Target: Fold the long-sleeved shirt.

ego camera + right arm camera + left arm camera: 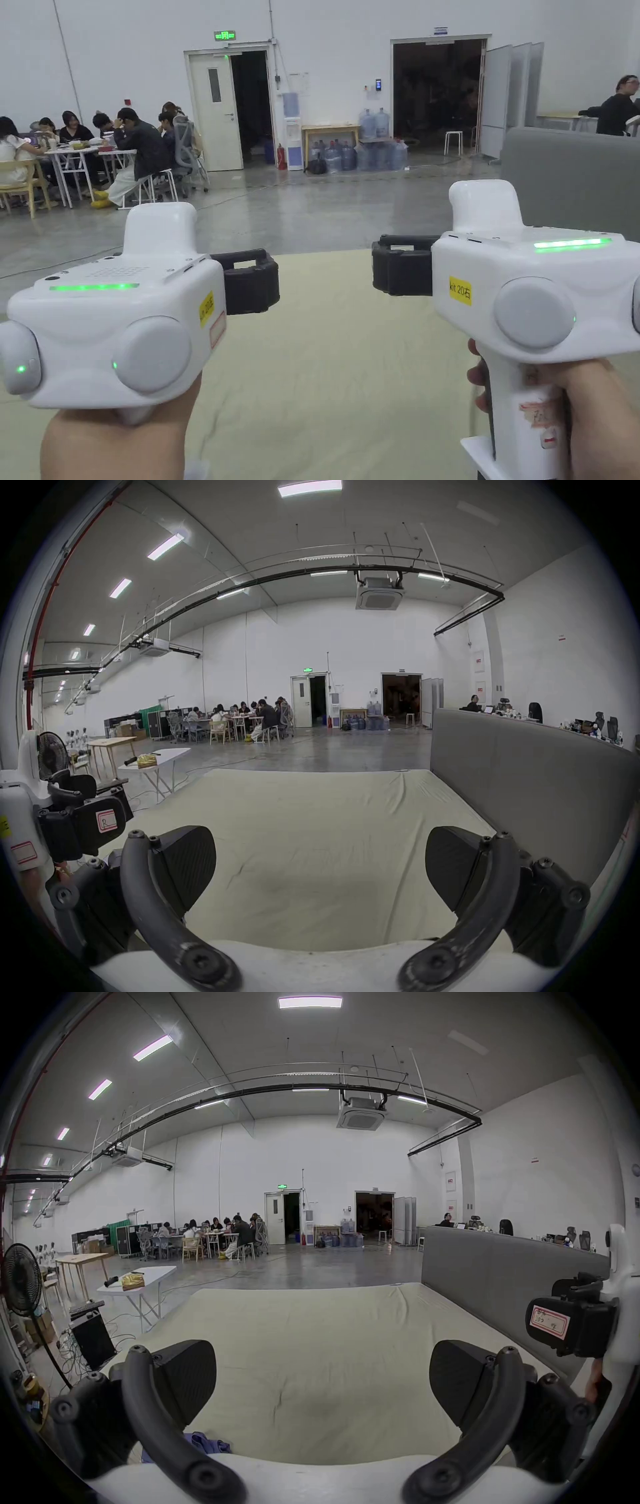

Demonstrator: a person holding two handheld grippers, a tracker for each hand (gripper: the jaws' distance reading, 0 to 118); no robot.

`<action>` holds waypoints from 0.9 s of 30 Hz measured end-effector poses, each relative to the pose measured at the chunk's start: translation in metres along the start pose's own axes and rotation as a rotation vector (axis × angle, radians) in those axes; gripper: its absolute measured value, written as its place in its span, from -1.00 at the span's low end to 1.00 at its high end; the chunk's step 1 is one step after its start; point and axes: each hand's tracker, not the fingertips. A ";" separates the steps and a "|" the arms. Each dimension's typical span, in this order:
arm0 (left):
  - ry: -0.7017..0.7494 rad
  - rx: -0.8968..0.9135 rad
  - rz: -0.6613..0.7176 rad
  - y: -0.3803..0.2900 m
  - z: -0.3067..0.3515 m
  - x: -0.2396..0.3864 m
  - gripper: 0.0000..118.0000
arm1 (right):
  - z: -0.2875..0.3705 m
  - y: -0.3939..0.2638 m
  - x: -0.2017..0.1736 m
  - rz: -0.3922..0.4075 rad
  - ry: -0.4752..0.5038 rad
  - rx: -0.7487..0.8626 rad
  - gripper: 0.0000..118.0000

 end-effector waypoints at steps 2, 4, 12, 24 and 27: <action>-0.002 -0.001 0.002 0.000 0.000 0.000 0.99 | 0.000 0.000 -0.001 0.002 -0.001 -0.001 1.00; -0.006 -0.004 0.005 0.000 -0.001 0.000 0.99 | 0.000 0.000 -0.001 0.001 0.002 -0.002 1.00; -0.004 -0.004 0.000 -0.002 0.001 0.001 0.99 | 0.000 -0.001 -0.001 -0.004 -0.003 -0.003 1.00; -0.014 0.005 0.000 0.000 0.005 0.003 0.99 | 0.003 0.000 0.000 -0.014 -0.010 0.005 1.00; -0.023 -0.005 0.013 -0.001 0.003 0.002 0.99 | 0.004 0.000 0.001 -0.018 -0.007 0.003 1.00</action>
